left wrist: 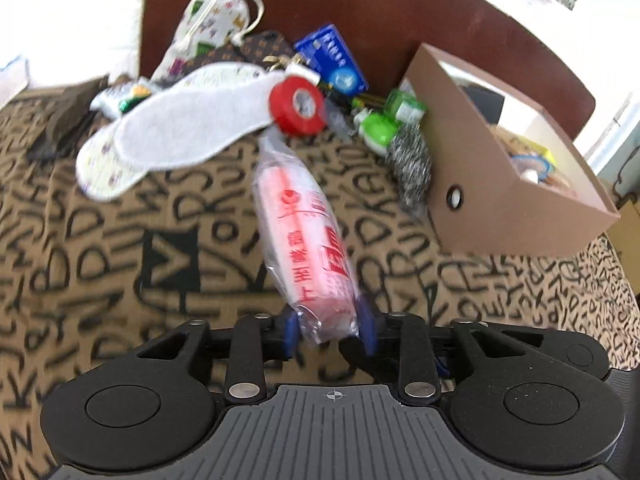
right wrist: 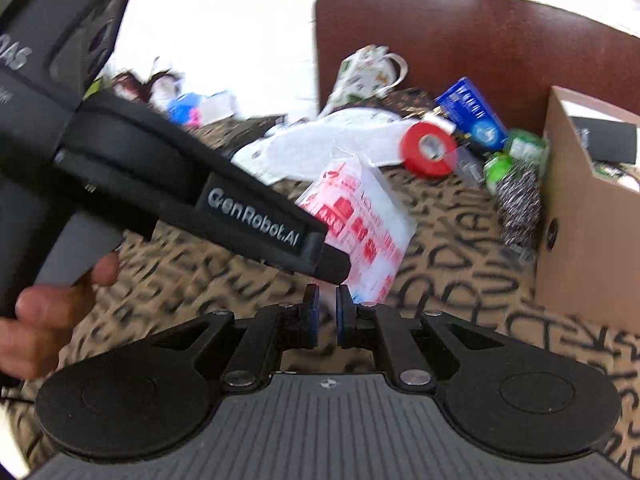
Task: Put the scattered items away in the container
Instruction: 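Grasp the zip-bag pack with the left gripper and lift it, then carry the zip-bag pack with the left gripper into the cardboard box, then open the left gripper to drop the pack and withdraw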
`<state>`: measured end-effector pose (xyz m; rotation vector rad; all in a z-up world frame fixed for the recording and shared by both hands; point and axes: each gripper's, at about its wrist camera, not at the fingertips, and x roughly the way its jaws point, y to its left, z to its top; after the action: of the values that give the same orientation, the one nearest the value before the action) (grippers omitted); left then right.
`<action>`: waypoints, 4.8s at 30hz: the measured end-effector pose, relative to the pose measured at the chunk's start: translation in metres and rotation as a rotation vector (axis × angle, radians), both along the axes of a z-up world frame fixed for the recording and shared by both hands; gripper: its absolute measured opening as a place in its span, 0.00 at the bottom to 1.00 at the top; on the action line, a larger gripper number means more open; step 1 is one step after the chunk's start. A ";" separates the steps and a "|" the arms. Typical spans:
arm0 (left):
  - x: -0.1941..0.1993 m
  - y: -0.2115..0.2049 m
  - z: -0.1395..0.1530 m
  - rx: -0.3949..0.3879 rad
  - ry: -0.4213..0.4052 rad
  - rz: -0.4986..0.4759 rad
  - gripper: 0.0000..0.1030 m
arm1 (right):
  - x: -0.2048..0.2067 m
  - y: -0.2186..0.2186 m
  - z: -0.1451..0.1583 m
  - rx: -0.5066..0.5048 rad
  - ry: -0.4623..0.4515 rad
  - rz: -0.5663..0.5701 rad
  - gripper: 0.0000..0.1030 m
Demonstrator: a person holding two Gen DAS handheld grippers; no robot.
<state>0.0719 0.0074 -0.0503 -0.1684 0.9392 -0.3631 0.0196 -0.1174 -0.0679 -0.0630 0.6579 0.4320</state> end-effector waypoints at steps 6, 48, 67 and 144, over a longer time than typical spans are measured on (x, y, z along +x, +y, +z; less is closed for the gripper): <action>0.002 0.024 -0.009 0.028 0.030 0.104 0.87 | -0.004 0.004 -0.006 -0.070 -0.061 -0.018 0.78; 0.032 -0.006 -0.005 0.106 0.022 -0.042 0.51 | 0.031 0.005 -0.021 0.057 0.027 0.009 0.61; 0.003 -0.096 0.106 0.012 -0.220 -0.180 0.51 | -0.022 -0.082 0.074 0.048 -0.279 -0.128 0.60; -0.010 -0.196 0.101 0.079 -0.317 -0.209 1.00 | -0.022 -0.161 0.084 -0.040 -0.285 -0.447 1.00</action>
<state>0.0615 -0.1888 0.0506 0.0604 0.6572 -0.5274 -0.0021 -0.2779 0.0162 -0.0136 0.3827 -0.0237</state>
